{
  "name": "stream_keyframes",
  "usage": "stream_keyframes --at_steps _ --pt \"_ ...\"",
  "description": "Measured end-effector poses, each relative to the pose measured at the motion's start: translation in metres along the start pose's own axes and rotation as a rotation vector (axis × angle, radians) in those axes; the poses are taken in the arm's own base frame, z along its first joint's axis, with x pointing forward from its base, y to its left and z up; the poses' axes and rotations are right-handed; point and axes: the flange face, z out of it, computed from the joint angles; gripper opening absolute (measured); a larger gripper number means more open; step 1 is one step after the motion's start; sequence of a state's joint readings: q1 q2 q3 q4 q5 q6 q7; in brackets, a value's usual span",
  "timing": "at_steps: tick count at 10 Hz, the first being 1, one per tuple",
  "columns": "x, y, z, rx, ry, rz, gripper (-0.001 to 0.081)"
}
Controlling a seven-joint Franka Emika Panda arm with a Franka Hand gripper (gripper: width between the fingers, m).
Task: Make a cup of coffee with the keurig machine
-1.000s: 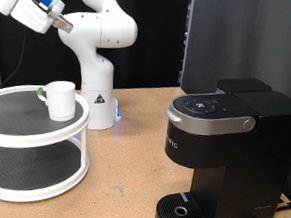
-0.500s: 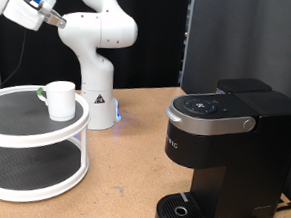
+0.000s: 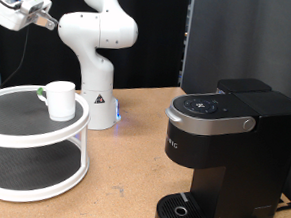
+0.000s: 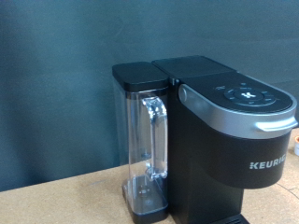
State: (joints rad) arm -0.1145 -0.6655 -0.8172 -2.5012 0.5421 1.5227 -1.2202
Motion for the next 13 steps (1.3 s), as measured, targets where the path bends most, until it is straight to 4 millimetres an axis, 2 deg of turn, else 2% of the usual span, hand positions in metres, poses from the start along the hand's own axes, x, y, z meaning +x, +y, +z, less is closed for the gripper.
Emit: stream_keyframes --at_steps 3,6,9,13 --pt "-0.002 0.014 0.000 -0.115 0.171 0.015 0.0002" --pt "-0.014 0.017 0.006 -0.167 0.209 0.029 0.0002" --pt "-0.019 0.012 0.006 -0.169 0.215 0.022 0.0002" --pt "-0.031 -0.003 -0.005 -0.163 0.220 0.002 0.0002"
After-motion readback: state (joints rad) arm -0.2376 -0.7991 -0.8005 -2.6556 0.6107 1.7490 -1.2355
